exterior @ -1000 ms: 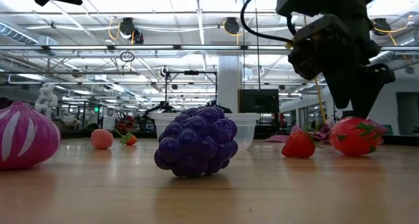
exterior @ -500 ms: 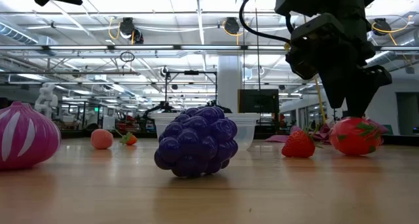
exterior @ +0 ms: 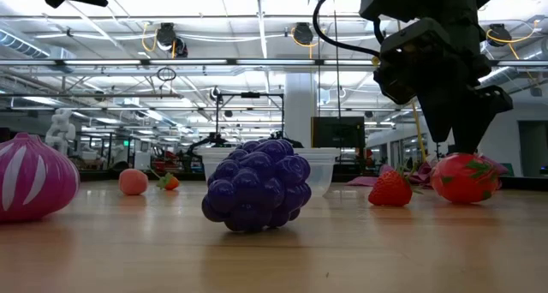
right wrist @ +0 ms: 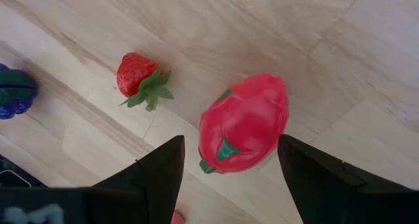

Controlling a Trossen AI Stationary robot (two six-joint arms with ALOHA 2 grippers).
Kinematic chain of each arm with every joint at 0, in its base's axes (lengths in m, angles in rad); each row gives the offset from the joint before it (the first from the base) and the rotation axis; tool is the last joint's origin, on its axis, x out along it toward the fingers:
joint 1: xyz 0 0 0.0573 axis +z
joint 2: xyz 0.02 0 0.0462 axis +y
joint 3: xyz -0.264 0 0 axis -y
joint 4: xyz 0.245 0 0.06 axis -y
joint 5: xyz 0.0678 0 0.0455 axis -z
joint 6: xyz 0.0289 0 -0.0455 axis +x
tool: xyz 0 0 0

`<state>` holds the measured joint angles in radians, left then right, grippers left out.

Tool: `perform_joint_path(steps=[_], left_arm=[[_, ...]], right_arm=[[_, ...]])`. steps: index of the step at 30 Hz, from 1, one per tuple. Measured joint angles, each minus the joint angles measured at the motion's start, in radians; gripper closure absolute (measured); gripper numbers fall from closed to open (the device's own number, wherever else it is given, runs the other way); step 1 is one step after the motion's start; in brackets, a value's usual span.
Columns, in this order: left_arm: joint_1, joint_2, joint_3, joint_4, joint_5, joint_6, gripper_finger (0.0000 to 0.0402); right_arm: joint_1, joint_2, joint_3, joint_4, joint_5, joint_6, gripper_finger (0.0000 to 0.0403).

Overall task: Pick and placing Produce into tupperware
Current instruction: Put the red dragon fruit into the transparent container

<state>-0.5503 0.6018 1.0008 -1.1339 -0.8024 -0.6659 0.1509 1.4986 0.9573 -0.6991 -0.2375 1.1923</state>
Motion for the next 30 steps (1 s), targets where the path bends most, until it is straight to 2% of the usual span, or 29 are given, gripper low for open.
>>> perform_joint_path(steps=[24, 30], left_arm=[[0.000, 0.000, 0.000, 0.000, 0.000, 0.012, 0.0231], [0.000, 0.000, 0.000, 0.000, 0.000, 0.012, 0.0231]], right_arm=[[0.001, 0.006, 0.000, 0.007, 0.005, 0.020, 0.0167], [0.002, 0.006, -0.048, 0.049, 0.000, 0.046, 0.0167]])
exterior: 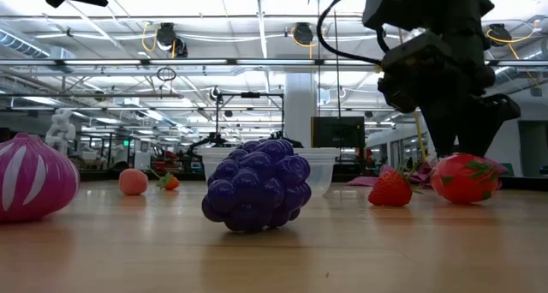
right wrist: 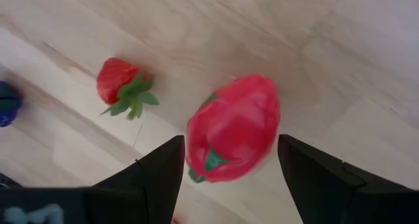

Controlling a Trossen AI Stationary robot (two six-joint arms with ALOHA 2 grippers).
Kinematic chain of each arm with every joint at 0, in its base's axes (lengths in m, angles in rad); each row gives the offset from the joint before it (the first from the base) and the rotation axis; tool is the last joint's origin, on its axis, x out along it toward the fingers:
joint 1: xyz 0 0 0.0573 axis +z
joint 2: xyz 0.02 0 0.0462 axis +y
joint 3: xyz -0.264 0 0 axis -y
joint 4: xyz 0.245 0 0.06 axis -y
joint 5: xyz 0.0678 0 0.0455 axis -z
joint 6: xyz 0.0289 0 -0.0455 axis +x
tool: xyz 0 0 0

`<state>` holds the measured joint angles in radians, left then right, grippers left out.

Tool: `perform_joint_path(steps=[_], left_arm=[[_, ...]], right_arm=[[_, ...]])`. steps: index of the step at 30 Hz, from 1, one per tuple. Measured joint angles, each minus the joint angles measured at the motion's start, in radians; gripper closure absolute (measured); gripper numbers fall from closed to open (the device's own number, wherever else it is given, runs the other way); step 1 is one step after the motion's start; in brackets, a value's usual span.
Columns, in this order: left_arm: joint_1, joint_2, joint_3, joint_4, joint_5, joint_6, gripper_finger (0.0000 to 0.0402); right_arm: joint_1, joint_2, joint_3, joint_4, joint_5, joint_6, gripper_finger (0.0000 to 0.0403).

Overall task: Pick and placing Produce into tupperware
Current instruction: Put the red dragon fruit into the transparent container

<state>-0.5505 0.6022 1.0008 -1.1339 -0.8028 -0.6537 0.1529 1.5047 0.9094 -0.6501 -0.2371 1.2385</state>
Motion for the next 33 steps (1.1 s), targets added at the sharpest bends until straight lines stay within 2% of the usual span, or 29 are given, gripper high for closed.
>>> perform_joint_path(steps=[6, 33], left_arm=[[0.000, 0.000, 0.000, 0.000, 0.000, 0.003, 0.0231], [0.000, 0.000, 0.000, 0.001, -0.002, 0.002, 0.0231]], right_arm=[[0.000, 0.000, -0.049, 0.084, -0.003, 0.007, 0.0167], [0.000, -0.002, -0.092, 0.124, -0.003, 0.006, 0.0167]])
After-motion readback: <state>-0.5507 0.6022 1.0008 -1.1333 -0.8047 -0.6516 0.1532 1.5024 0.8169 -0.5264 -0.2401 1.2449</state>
